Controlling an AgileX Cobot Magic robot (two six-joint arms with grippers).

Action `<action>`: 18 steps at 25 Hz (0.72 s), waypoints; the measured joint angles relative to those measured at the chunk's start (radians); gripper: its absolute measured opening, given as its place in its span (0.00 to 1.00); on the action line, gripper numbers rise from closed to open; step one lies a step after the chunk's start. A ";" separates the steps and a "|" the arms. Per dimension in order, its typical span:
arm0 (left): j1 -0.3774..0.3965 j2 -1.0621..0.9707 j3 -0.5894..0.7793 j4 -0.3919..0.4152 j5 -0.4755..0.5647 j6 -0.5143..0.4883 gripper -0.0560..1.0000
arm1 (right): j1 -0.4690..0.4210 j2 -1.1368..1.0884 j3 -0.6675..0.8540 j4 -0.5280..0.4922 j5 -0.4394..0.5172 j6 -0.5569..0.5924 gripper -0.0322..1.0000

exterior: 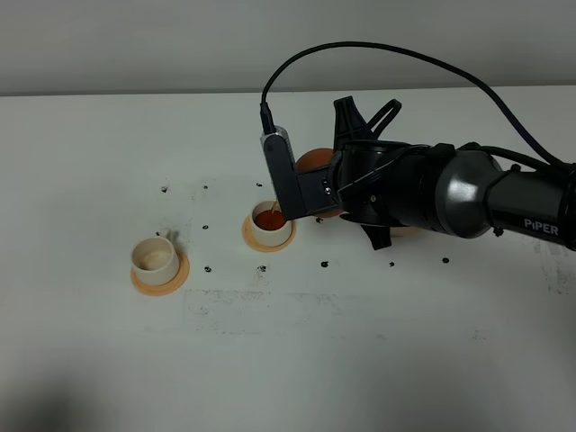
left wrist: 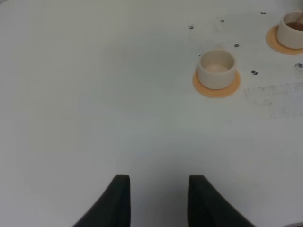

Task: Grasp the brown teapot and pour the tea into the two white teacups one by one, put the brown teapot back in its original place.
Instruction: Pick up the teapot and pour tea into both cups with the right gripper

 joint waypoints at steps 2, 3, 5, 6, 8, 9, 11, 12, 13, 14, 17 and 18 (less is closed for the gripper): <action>0.000 0.000 0.000 0.000 0.000 0.000 0.34 | 0.000 0.000 0.000 -0.001 0.000 0.000 0.11; 0.000 0.000 0.000 0.000 0.000 0.000 0.34 | 0.000 0.000 0.000 -0.001 0.000 0.000 0.11; 0.000 0.000 0.000 0.000 0.000 0.000 0.34 | 0.000 0.000 0.000 -0.002 0.000 -0.001 0.11; 0.000 0.000 0.000 0.000 0.000 0.000 0.34 | 0.000 0.000 0.000 -0.003 0.000 -0.001 0.11; 0.000 0.000 0.000 0.000 0.000 0.000 0.34 | 0.000 0.000 0.000 -0.008 0.000 -0.001 0.11; 0.000 0.000 0.000 0.000 0.000 0.000 0.34 | 0.000 0.000 0.000 -0.011 0.000 -0.001 0.11; 0.000 0.000 0.000 0.000 0.000 0.000 0.34 | 0.000 0.000 0.000 -0.016 0.000 -0.001 0.11; 0.000 0.000 0.000 0.000 0.000 0.000 0.34 | 0.000 0.000 0.000 -0.020 0.000 -0.001 0.11; 0.000 0.000 0.000 0.000 0.000 0.000 0.34 | 0.000 0.000 0.000 -0.021 0.000 -0.001 0.11; 0.000 0.000 0.000 0.000 0.000 0.000 0.34 | 0.000 0.000 0.000 -0.022 0.000 -0.001 0.11; 0.000 0.000 0.000 0.000 0.000 0.000 0.34 | 0.000 0.000 0.000 -0.023 0.000 -0.001 0.11; 0.000 0.000 0.000 0.000 0.000 0.000 0.34 | 0.000 0.000 0.000 -0.023 0.000 -0.001 0.11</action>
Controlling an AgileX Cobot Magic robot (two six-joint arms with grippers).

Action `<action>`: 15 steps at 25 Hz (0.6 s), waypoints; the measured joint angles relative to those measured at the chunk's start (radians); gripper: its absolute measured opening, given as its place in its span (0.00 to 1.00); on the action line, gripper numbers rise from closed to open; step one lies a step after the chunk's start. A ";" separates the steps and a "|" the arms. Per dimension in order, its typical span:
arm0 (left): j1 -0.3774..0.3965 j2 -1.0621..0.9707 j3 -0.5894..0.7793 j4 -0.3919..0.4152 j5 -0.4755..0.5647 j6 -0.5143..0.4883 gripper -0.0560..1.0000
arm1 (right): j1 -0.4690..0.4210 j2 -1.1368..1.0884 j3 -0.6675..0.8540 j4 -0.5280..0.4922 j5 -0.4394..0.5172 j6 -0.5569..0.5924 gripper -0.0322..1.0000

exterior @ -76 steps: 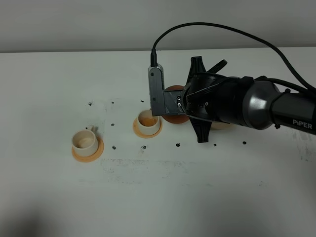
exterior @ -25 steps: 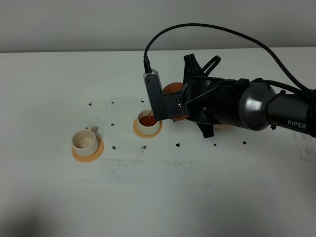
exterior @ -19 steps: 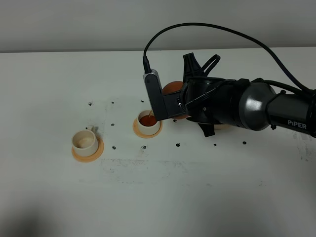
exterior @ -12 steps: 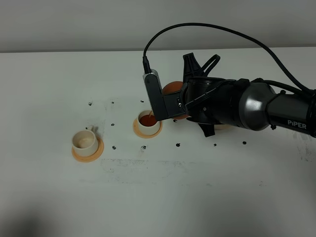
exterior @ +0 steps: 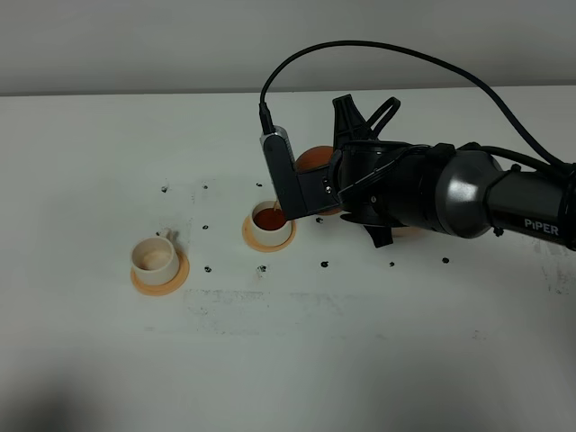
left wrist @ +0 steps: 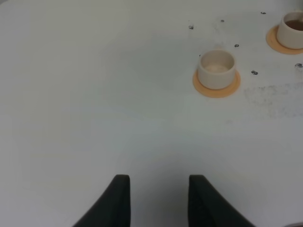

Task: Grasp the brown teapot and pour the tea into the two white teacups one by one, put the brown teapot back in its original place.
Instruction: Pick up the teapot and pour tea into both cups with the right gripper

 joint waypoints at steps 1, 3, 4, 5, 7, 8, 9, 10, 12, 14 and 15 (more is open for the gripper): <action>0.000 0.000 0.000 0.000 0.000 0.000 0.34 | 0.000 0.000 0.000 0.000 0.000 0.000 0.11; 0.000 0.000 0.000 0.000 0.000 0.000 0.34 | 0.000 0.000 0.000 0.000 0.000 0.000 0.11; 0.000 0.000 0.000 0.000 0.000 0.000 0.34 | 0.000 0.000 0.000 0.000 0.000 0.000 0.11; 0.000 0.000 0.000 0.000 0.000 0.000 0.34 | 0.000 0.000 0.000 0.004 0.000 0.000 0.11; 0.000 0.000 0.000 0.000 0.000 0.000 0.34 | 0.000 0.000 0.000 0.031 -0.001 0.000 0.11; 0.000 0.000 0.000 0.000 0.000 0.000 0.34 | 0.000 0.000 0.000 0.046 -0.001 0.000 0.11; 0.000 0.000 0.000 0.000 0.000 0.000 0.34 | 0.000 0.000 0.000 0.066 -0.001 0.000 0.11; 0.000 0.000 0.000 0.000 0.000 0.000 0.34 | 0.000 0.000 0.000 0.084 -0.001 0.000 0.11; 0.000 0.000 0.000 0.000 0.000 0.000 0.34 | 0.000 0.000 0.000 0.114 -0.001 0.000 0.11; 0.000 0.000 0.000 0.000 0.000 0.000 0.34 | 0.000 0.000 0.000 0.139 -0.001 0.000 0.11; 0.000 0.000 0.000 0.000 0.000 0.000 0.34 | 0.000 0.000 0.000 0.143 -0.001 0.000 0.11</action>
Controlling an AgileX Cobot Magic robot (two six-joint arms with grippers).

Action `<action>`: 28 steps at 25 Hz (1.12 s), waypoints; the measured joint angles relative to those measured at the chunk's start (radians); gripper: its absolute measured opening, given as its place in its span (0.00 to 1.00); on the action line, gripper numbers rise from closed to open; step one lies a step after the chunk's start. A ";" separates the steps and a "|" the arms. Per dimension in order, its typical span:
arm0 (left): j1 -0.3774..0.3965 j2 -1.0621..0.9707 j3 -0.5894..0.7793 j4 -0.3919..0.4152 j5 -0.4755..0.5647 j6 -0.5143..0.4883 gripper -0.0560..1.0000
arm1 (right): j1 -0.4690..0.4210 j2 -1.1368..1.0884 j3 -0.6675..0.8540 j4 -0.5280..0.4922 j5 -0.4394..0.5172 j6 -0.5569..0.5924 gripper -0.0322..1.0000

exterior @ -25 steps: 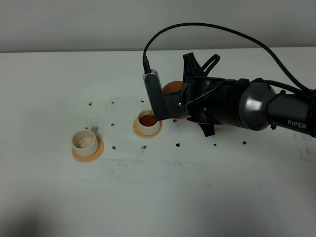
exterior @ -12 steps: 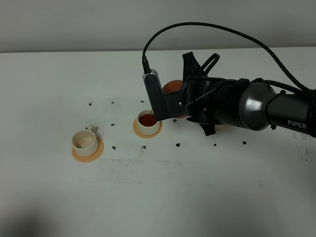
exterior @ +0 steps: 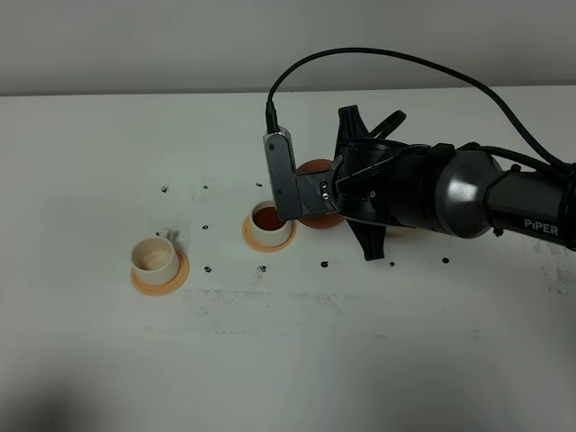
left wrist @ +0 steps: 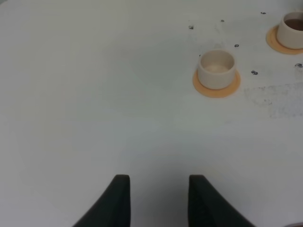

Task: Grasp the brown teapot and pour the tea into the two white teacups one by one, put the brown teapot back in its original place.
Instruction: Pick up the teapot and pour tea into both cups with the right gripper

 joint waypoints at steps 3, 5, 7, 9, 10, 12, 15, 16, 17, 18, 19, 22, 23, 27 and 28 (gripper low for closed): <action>0.000 0.000 0.000 0.000 0.000 0.000 0.34 | 0.000 0.000 0.000 0.010 0.002 0.000 0.11; 0.000 0.000 0.000 0.000 0.000 0.000 0.34 | 0.000 -0.006 0.000 0.018 0.003 0.000 0.11; 0.000 0.000 0.000 0.000 0.000 0.000 0.34 | 0.000 -0.024 0.000 0.041 0.004 0.000 0.11; 0.000 0.000 0.000 0.000 0.000 0.000 0.34 | 0.000 -0.053 0.000 0.074 0.005 0.000 0.11; 0.000 0.000 0.000 0.000 0.000 0.000 0.34 | 0.000 -0.069 0.000 0.096 0.009 0.000 0.11; 0.000 0.000 0.000 0.000 0.000 0.000 0.34 | 0.000 -0.097 0.000 0.148 0.021 0.000 0.11; 0.000 0.000 0.000 0.000 0.000 0.000 0.34 | 0.000 -0.137 0.000 0.243 0.046 0.016 0.11; 0.000 0.000 0.000 0.000 0.000 0.000 0.34 | 0.000 -0.153 0.000 0.278 0.054 0.031 0.11; 0.000 0.000 0.000 0.000 0.000 0.000 0.34 | 0.000 -0.170 0.000 0.314 0.060 0.049 0.11; 0.000 0.000 0.000 0.000 0.000 0.000 0.34 | 0.000 -0.184 0.000 0.347 0.065 0.062 0.11; 0.000 0.000 0.000 0.000 0.000 0.000 0.34 | 0.000 -0.202 0.000 0.389 0.067 0.075 0.11; 0.000 0.000 0.000 0.000 0.000 0.000 0.34 | 0.000 -0.257 0.033 0.516 0.048 0.085 0.11; 0.000 0.000 0.000 0.000 0.000 0.001 0.34 | 0.000 -0.279 0.059 0.557 0.026 0.085 0.11; 0.000 0.000 0.000 0.000 0.000 0.001 0.34 | 0.000 -0.345 0.179 0.695 -0.079 0.085 0.11; 0.000 0.000 0.000 0.000 0.000 0.001 0.34 | -0.004 -0.355 0.206 0.734 -0.104 0.085 0.11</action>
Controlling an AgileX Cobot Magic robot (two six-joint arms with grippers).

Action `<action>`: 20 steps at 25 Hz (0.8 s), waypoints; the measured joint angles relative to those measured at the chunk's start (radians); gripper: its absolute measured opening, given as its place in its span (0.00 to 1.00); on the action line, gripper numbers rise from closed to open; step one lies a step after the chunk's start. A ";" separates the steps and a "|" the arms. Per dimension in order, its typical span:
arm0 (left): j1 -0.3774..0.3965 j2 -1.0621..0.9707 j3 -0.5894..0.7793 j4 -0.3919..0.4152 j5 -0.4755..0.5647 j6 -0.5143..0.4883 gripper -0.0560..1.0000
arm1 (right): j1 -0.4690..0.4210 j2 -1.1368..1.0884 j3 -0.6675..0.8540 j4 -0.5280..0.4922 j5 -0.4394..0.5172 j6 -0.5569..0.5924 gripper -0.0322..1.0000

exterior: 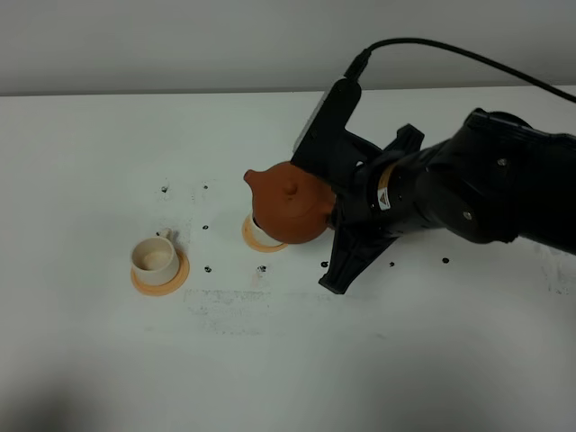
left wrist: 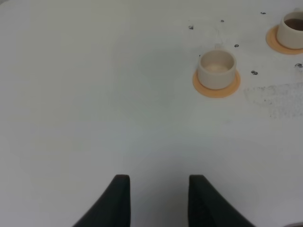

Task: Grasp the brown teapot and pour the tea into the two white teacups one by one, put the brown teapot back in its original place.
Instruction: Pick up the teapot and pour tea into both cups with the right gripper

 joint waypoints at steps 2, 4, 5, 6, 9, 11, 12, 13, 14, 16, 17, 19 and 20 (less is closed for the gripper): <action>0.000 0.000 0.000 0.000 0.000 0.000 0.34 | -0.012 -0.007 0.059 0.069 -0.063 0.000 0.11; 0.000 0.000 0.000 0.000 0.000 0.000 0.34 | -0.031 -0.007 0.107 0.117 -0.107 0.000 0.11; 0.000 0.000 0.000 0.000 0.000 0.000 0.34 | -0.039 -0.007 0.129 0.136 -0.129 0.000 0.11; 0.000 0.000 0.000 0.000 0.000 0.000 0.34 | -0.048 -0.006 0.146 0.153 -0.148 0.000 0.11; 0.000 0.000 0.000 0.000 0.000 0.000 0.34 | -0.070 0.023 0.161 0.193 -0.194 0.004 0.11; 0.000 0.000 0.000 0.000 0.000 0.000 0.34 | -0.080 0.054 0.161 0.210 -0.212 0.004 0.11; 0.000 0.000 0.000 0.000 0.000 0.000 0.34 | -0.082 0.073 0.161 0.219 -0.220 0.004 0.11; 0.000 0.000 0.000 0.000 0.000 0.000 0.34 | -0.085 0.092 0.161 0.224 -0.227 0.004 0.11; 0.000 0.000 0.000 0.000 0.000 0.000 0.34 | -0.088 0.109 0.161 0.228 -0.235 0.004 0.11; 0.000 0.000 0.000 0.000 0.000 0.000 0.34 | -0.092 0.140 0.161 0.238 -0.247 0.004 0.11; 0.000 0.000 0.000 0.000 0.000 0.000 0.34 | -0.094 0.154 0.161 0.241 -0.249 0.004 0.11; 0.000 0.000 0.000 0.000 0.000 0.000 0.34 | -0.095 0.179 0.161 0.244 -0.253 0.004 0.11; 0.000 0.000 0.000 0.000 0.000 0.000 0.34 | -0.095 0.192 0.161 0.245 -0.261 0.004 0.11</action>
